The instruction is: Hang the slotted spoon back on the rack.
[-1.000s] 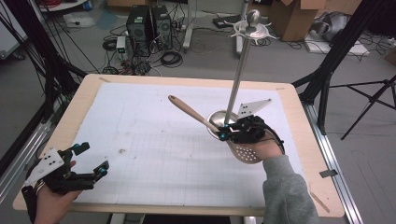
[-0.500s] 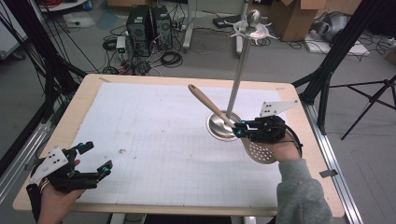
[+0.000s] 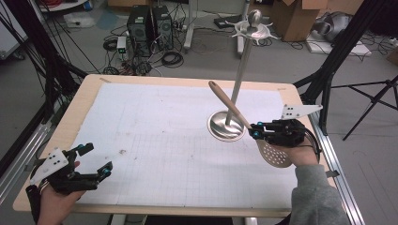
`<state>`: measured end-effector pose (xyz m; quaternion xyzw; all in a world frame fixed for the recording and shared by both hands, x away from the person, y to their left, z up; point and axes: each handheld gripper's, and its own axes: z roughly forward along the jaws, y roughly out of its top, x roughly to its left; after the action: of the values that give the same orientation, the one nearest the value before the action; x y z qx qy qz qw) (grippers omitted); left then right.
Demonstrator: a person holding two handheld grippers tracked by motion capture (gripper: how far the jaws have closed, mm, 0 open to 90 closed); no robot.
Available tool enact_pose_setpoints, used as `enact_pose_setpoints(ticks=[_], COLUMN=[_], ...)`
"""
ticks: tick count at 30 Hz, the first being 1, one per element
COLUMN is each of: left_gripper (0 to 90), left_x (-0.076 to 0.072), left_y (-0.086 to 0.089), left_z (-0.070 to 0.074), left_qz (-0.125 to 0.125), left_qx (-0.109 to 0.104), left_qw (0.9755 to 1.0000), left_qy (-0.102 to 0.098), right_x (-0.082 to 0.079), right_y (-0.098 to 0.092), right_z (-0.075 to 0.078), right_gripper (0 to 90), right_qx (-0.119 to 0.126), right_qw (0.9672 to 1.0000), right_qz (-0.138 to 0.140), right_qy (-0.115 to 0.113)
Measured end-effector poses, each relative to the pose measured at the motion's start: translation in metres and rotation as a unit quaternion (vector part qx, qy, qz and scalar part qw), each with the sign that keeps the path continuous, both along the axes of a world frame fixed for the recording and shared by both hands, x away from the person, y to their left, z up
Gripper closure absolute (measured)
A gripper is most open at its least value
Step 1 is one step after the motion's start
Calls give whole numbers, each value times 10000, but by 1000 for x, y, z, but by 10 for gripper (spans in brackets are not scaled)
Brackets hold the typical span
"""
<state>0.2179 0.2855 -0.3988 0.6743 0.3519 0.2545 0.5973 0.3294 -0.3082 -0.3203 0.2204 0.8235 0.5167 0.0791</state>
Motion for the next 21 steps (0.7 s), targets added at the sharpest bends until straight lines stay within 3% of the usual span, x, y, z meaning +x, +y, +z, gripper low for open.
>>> enact_pose_setpoints(ticks=[8, 21], left_gripper=[25, 25], left_x=[2, 2], left_y=[-3, -3], left_z=[-2, -2], left_qz=[-6, -17], left_qx=[38, 65], left_qw=[10000, 10000], left_qy=[14, 38], right_x=[-8, -12], right_y=[-20, -43], right_z=[5, 11], right_gripper=[779, 779], right_qx=[107, 368], right_qw=[9996, 9981], right_qz=[-185, -462], right_qy=[-173, -168])
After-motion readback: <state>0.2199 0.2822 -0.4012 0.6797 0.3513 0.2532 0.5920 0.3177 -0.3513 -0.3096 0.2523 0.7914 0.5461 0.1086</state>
